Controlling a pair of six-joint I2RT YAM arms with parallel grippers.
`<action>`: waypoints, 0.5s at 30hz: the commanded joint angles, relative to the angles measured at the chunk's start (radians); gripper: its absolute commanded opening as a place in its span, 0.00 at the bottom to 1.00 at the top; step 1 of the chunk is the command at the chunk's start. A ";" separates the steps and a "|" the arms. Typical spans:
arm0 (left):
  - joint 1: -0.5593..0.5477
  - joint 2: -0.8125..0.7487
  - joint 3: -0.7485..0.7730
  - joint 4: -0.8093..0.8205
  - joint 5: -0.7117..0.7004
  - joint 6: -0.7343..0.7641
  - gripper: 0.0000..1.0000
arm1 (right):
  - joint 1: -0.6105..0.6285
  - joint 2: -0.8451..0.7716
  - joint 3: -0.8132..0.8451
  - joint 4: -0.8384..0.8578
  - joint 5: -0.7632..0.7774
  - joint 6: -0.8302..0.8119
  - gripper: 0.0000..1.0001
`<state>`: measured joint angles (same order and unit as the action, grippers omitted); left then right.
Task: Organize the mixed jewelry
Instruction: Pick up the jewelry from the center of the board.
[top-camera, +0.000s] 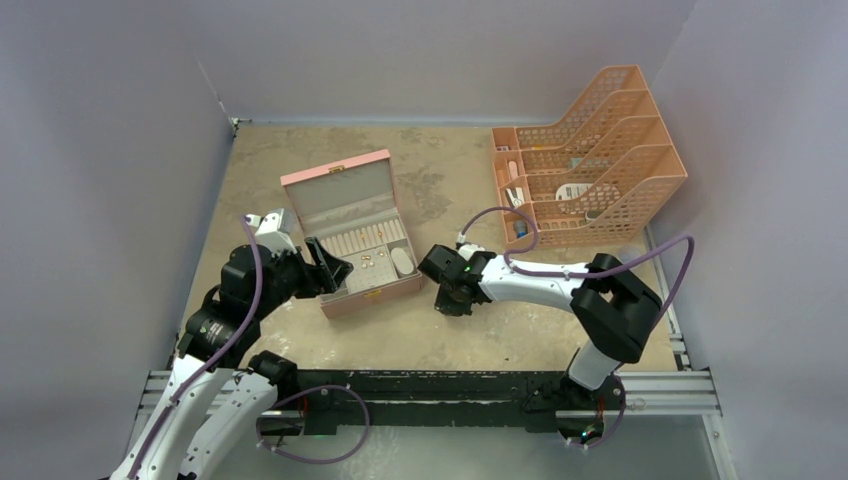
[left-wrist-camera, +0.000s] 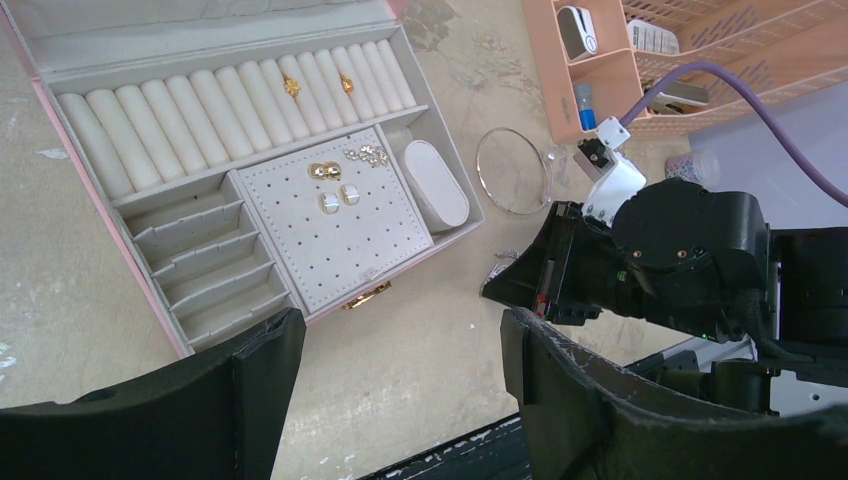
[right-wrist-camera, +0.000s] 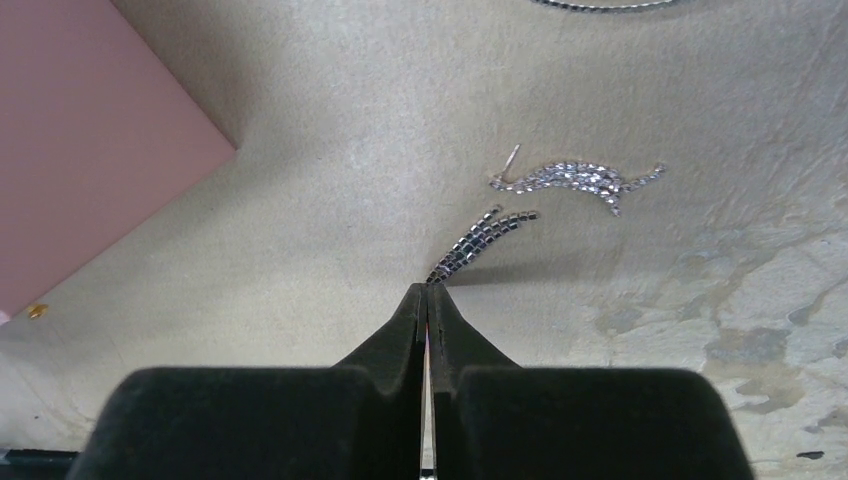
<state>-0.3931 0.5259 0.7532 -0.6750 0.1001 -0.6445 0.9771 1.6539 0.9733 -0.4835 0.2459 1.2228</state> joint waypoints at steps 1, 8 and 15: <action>0.003 -0.002 -0.006 0.035 -0.006 -0.012 0.72 | 0.006 -0.075 -0.019 0.055 -0.028 -0.011 0.00; 0.003 0.018 -0.005 0.039 0.024 -0.011 0.72 | 0.006 -0.255 -0.104 0.245 -0.030 -0.042 0.00; 0.004 0.031 0.004 0.070 0.154 -0.076 0.72 | -0.002 -0.408 -0.177 0.458 -0.046 -0.080 0.00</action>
<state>-0.3931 0.5518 0.7532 -0.6735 0.1505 -0.6659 0.9771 1.3266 0.8322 -0.1967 0.2134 1.1816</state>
